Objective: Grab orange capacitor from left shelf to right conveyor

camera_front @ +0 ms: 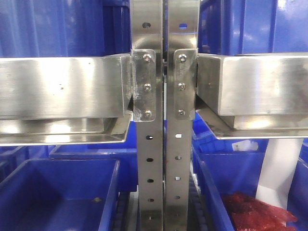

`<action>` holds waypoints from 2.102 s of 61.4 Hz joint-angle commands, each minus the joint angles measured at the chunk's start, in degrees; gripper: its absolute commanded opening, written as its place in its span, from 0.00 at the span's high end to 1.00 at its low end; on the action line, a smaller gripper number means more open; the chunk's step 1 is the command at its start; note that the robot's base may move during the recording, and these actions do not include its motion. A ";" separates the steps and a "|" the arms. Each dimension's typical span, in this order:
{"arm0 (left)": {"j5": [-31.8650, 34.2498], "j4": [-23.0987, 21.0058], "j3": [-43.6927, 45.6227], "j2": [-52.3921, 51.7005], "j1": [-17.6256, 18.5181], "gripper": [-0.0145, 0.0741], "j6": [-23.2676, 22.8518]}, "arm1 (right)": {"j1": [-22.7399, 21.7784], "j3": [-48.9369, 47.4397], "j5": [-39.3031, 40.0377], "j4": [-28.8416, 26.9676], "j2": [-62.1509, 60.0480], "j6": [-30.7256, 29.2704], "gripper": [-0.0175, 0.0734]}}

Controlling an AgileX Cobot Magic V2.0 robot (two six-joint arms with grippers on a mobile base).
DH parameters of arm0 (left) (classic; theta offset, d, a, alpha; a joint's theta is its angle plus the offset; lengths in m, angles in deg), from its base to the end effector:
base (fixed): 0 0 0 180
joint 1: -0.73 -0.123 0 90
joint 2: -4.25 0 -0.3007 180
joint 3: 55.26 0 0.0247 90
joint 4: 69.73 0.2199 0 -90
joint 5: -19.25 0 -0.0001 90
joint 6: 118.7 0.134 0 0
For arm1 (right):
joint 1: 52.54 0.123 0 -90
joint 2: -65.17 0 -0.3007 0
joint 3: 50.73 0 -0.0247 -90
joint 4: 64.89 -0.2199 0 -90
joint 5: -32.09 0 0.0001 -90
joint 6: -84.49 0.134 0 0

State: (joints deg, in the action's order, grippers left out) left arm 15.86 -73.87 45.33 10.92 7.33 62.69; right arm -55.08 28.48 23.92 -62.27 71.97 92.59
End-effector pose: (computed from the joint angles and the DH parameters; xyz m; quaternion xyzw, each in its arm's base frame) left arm 0.0526 -0.0067 0.1988 0.0252 0.7033 -0.0594 0.7079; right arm 0.0526 -0.0032 0.1887 0.0536 0.7304 0.0152 0.6807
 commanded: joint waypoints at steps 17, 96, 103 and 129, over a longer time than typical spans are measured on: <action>4.79 -0.10 0.29 -0.64 -0.16 0.98 0.00 | -0.31 -0.20 4.77 -0.02 -0.86 -0.41 0.77; 4.79 -0.10 0.29 -0.64 -0.16 0.98 0.00 | -0.31 -8.30 7.84 -0.02 -0.72 -0.15 0.77; 4.79 -0.10 0.29 -0.64 -0.16 0.98 0.00 | -0.31 -16.51 0.84 0.03 1.19 -0.15 0.77; 4.79 -0.10 0.29 -0.64 -0.16 0.98 0.00 | 0.12 -38.08 -7.54 2.57 29.42 -0.15 0.30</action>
State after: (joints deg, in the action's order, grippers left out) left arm 15.86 -73.87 45.33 10.92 7.33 62.69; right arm -55.08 -6.14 12.22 -61.16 95.36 92.70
